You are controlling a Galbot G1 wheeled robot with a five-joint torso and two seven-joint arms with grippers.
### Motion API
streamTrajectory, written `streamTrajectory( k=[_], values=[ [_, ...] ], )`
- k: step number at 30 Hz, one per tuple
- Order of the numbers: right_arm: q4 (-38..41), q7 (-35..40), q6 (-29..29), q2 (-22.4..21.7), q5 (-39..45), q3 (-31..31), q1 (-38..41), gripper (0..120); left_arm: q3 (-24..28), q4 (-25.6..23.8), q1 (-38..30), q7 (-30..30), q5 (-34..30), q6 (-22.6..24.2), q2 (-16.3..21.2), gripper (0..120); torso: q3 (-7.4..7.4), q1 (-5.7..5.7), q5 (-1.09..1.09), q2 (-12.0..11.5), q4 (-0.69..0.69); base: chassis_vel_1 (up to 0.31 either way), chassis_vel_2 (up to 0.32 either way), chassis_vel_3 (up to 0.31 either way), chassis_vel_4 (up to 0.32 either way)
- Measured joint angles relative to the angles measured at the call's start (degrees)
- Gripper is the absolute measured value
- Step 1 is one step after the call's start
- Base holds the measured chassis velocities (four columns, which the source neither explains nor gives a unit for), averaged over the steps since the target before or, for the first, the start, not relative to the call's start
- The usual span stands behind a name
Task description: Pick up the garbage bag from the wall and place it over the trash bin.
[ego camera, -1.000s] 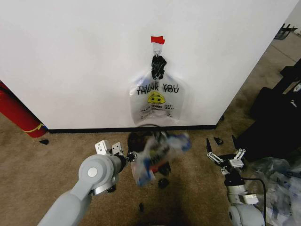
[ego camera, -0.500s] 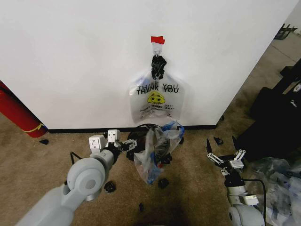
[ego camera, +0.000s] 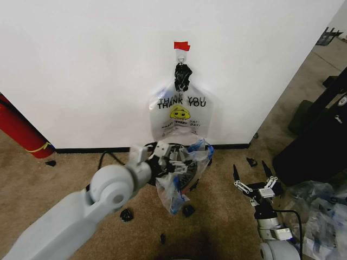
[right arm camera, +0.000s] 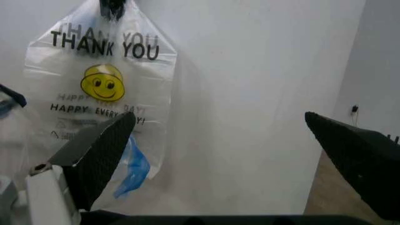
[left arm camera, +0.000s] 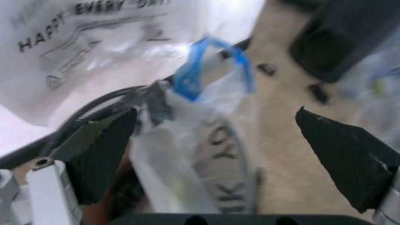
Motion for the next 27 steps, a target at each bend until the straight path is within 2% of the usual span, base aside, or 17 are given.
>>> streamTrajectory(
  k=[3,6,11,15,16,22,23,27],
  values=[
    [-0.03,0.01,0.05,0.17,-0.16,-0.01,-0.31,100,1.99,1.96,-1.2,-0.32,2.25,0.0,-0.38,98,0.0,0.0,0.01,0.0,0.01,0.0,0.0,0.0,0.0],
    [-0.72,0.01,0.53,0.6,-0.48,-0.18,-0.47,100,4.53,4.6,-2.26,-1.4,4.36,0.01,-1.11,89,0.0,0.0,0.0,0.0,0.02,0.0,0.0,0.0,0.0],
    [-1.37,0.01,1.11,0.94,-0.83,-0.86,-0.47,100,5.5,6.18,-2.36,-3.56,4.49,-0.04,-1.81,72,0.0,0.0,0.0,0.0,0.02,0.0,0.0,0.0,0.0],
    [-1.72,-0.02,1.48,0.98,-1.0,-1.36,-0.37,100,5.73,6.94,-2.45,-4.55,4.37,-0.09,-1.82,54,0.0,0.0,0.0,0.0,0.02,0.0,0.0,0.0,0.0],
    [-1.72,-0.02,1.48,0.98,-1.0,-1.36,-0.37,100,5.73,6.94,-2.45,-4.55,4.37,-0.09,-1.82,54,0.0,0.0,0.0,0.0,0.02,0.0,0.0,0.0,0.0],
    [-2.41,-0.17,2.27,0.98,-1.69,-3.02,-1.24,100,6.45,8.18,-2.8,-8.8,3.3,-0.18,-2.29,29,0.0,0.0,0.0,0.0,0.01,0.0,0.0,0.0,0.0],
    [-2.41,-0.17,2.27,0.98,-1.69,-3.02,-1.24,100,6.45,8.18,-2.8,-8.8,3.3,-0.18,-2.29,29,0.0,0.0,0.0,0.0,0.01,0.0,0.0,0.0,0.0],
    [-2.34,0.49,0.91,0.51,-0.97,-5.58,-2.85,100,3.57,7.89,-0.87,-8.87,3.75,-0.22,-2.45,14,-0.01,0.0,0.01,0.0,0.01,0.0,0.0,0.0,0.0]
  ],
)
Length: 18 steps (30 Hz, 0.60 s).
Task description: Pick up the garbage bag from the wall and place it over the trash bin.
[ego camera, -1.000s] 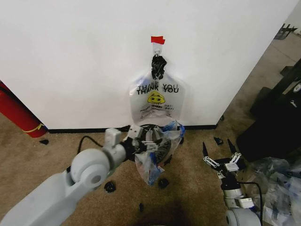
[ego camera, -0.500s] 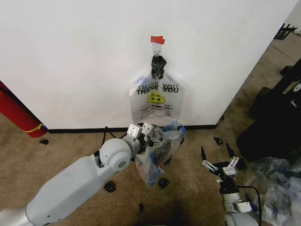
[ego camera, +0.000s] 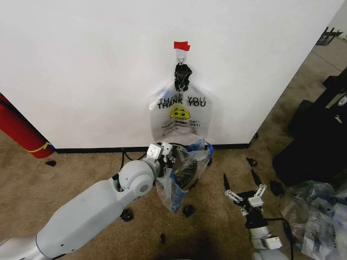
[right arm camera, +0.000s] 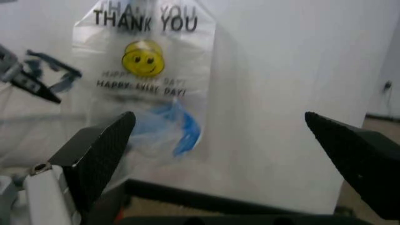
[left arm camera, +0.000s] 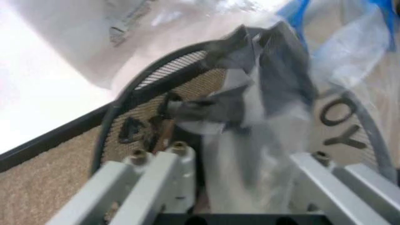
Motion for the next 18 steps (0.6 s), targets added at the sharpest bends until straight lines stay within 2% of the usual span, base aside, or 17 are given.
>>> streamTrajectory(
  k=[2,4,9,10,16,18],
  values=[
    [1.28,1.03,-2.29,-0.83,2.25,-1.93,-0.6,100,-3.46,0.07,2.67,0.81,1.49,-0.34,-1.28,4,0.0,0.0,-0.02,0.0,0.0,0.0,0.0,0.0,0.0],
    [2.24,1.79,-3.75,-1.33,3.8,-3.14,-0.73,100,-4.95,0.27,4.06,1.47,2.45,-0.88,-2.0,0,0.0,0.0,-0.03,0.0,0.0,0.0,0.0,0.0,0.0],
    [8.53,10.46,-16.18,-4.66,12.26,-13.41,-0.06,100,-8.65,1.01,9.17,6.35,8.1,-4.55,-3.53,0,0.0,0.0,-0.03,0.0,0.01,0.0,0.0,0.0,0.0],
    [8.53,10.46,-16.18,-4.66,12.26,-13.41,-0.06,100,-8.65,1.01,9.17,6.35,8.1,-4.55,-3.53,0,0.0,0.0,-0.03,0.0,0.01,0.0,0.0,0.0,0.0],
    [12.17,23.18,-31.64,-4.03,19.99,-24.49,5.86,100,-8.86,0.29,9.87,7.28,8.42,-5.27,-2.83,0,0.0,0.0,-0.02,0.0,0.0,0.0,0.0,0.0,0.0],
    [12.26,24.9,-33.29,-3.6,20.84,-25.62,6.71,100,-8.75,0.22,9.87,7.29,8.42,-5.27,-2.72,0,0.0,0.0,-0.02,0.0,0.01,0.0,0.0,0.0,0.0]
  ],
)
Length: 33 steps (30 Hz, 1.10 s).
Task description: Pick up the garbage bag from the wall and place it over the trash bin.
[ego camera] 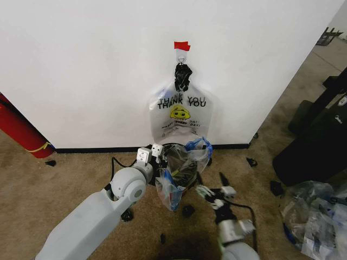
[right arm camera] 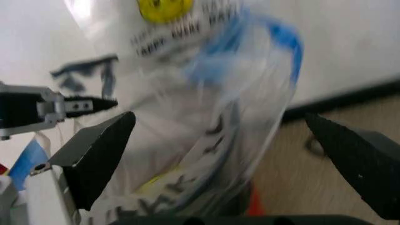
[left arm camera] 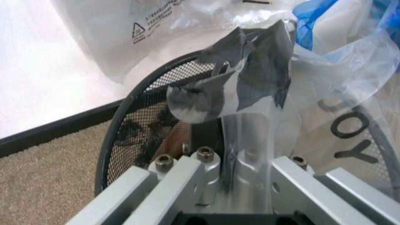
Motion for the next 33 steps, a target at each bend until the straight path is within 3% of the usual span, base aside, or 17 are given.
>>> streamTrajectory(
  k=[5,16,19,25,33],
  values=[
    [-0.76,7.61,-6.78,2.94,3.01,-3.57,3.98,100,0.59,-0.38,-0.15,0.0,-0.07,0.0,0.38,0,0.0,0.0,0.0,0.0,0.0,0.0,0.0,0.0,0.0],
    [-4.03,8.95,-9.94,5.85,5.99,-2.66,8.16,97,1.72,-0.23,-0.54,-0.11,-0.06,0.07,0.28,0,0.01,0.0,0.0,0.0,-0.01,0.0,0.0,0.0,0.0],
    [-4.78,9.38,-11.07,6.8,7.13,-2.47,9.09,86,1.93,-0.08,-0.48,-0.16,0.09,0.01,0.4,0,0.01,0.0,0.0,0.0,0.0,0.0,0.0,0.0,0.0],
    [-5.31,11.61,-14.0,7.1,7.93,-2.45,10.25,81,1.97,-0.08,-0.4,-0.22,0.12,-0.1,0.83,0,0.01,0.0,0.01,0.0,0.0,0.0,0.0,0.0,0.0],
    [-5.44,14.62,-19.36,6.03,11.82,-2.32,12.82,60,2.01,-0.08,-0.1,-0.29,0.15,-0.23,1.44,0,0.0,0.0,0.01,0.0,0.0,0.0,0.0,0.0,0.0]
  ],
)
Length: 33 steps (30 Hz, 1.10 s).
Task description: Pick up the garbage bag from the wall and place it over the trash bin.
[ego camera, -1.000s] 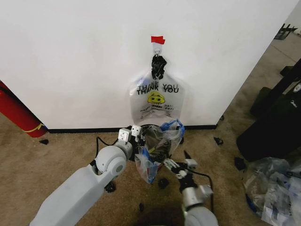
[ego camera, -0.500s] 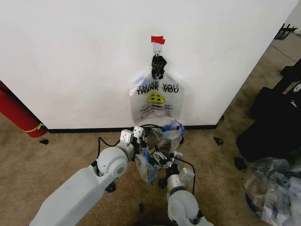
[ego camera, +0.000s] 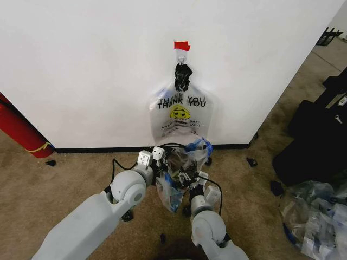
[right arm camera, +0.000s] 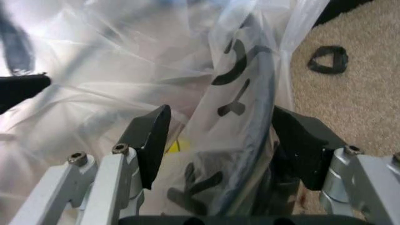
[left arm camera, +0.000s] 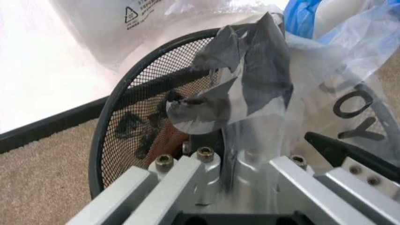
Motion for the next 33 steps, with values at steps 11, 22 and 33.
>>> streamTrajectory(
  k=[11,22,33],
  values=[
    [1.11,4.05,-7.23,-1.29,5.47,1.23,1.9,53,0.41,0.56,-0.12,-0.12,0.07,0.0,0.03,0,0.0,0.0,0.0,0.0,0.0,0.0,0.0,0.0,0.0],
    [1.48,4.88,-10.19,-2.29,5.42,2.58,0.78,11,0.49,-0.89,1.08,-0.15,0.46,-0.75,-0.09,0,0.0,0.0,0.0,0.0,0.0,0.0,0.0,0.0,0.0],
    [1.98,1.18,-5.18,-3.02,3.1,4.79,-3.03,0,-0.77,-10.01,7.6,0.15,2.96,-2.47,-0.82,0,0.0,0.0,0.01,0.0,0.0,0.0,0.0,0.0,0.0]
  ],
)
